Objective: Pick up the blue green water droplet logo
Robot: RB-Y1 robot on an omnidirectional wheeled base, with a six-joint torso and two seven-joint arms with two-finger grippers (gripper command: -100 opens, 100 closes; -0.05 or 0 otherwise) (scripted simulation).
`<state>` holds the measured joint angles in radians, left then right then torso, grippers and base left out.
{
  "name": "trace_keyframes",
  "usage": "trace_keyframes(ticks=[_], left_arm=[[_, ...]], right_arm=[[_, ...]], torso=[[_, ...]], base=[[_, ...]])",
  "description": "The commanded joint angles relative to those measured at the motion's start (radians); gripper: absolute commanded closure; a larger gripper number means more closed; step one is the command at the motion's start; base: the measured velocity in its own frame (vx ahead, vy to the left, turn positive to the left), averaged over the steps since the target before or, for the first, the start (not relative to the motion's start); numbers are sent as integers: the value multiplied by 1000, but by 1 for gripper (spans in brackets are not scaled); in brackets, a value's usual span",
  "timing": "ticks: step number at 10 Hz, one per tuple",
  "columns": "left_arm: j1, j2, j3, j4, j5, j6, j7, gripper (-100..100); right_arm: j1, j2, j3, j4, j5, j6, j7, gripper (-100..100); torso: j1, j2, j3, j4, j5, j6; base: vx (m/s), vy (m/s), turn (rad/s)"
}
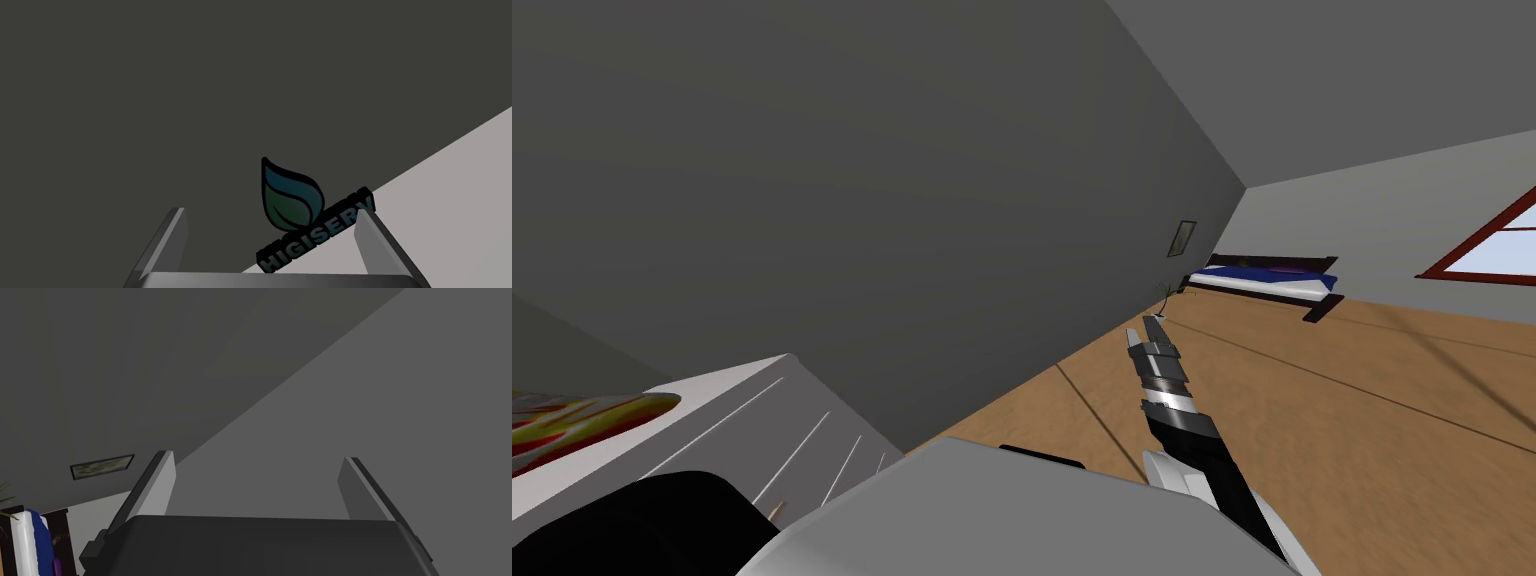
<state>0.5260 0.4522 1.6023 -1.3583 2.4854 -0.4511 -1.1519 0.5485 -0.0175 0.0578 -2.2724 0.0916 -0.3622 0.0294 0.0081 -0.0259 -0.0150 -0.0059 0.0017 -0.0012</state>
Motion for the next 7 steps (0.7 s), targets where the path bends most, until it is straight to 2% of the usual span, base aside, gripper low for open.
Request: trace_keyframes(ticks=[1,2,3,4,6,7], left_arm=[[-6,12,50,49,38,43,-10,-100],[-6,12,62,49,38,43,-10,-100],[-8,23,101,85,76,76,-22,-100],[-8,23,107,85,76,76,-22,-100],[-13,42,180,150,138,134,-44,-100],[-13,42,188,150,145,134,-44,-100]], right_arm=[[0,0,0,0,0,0,0,0],[0,0,0,0,0,0,0,0],[0,0,0,0,0,0,0,0],[0,0,0,0,0,0,0,0],[0,0,0,0,0,0,0,0],[0,0,0,0,0,0,0,0]], torso=[[0,0,0,0,0,0],[0,-1,0,0,0,0],[0,0,0,0,0,0],[1,0,0,0,0,0],[1,0,0,0,0,0],[2,1,0,0,0,0]], base=[[76,17,-16],[61,16,-5],[62,33,-12],[51,33,-6],[54,44,-9],[49,45,-4]])
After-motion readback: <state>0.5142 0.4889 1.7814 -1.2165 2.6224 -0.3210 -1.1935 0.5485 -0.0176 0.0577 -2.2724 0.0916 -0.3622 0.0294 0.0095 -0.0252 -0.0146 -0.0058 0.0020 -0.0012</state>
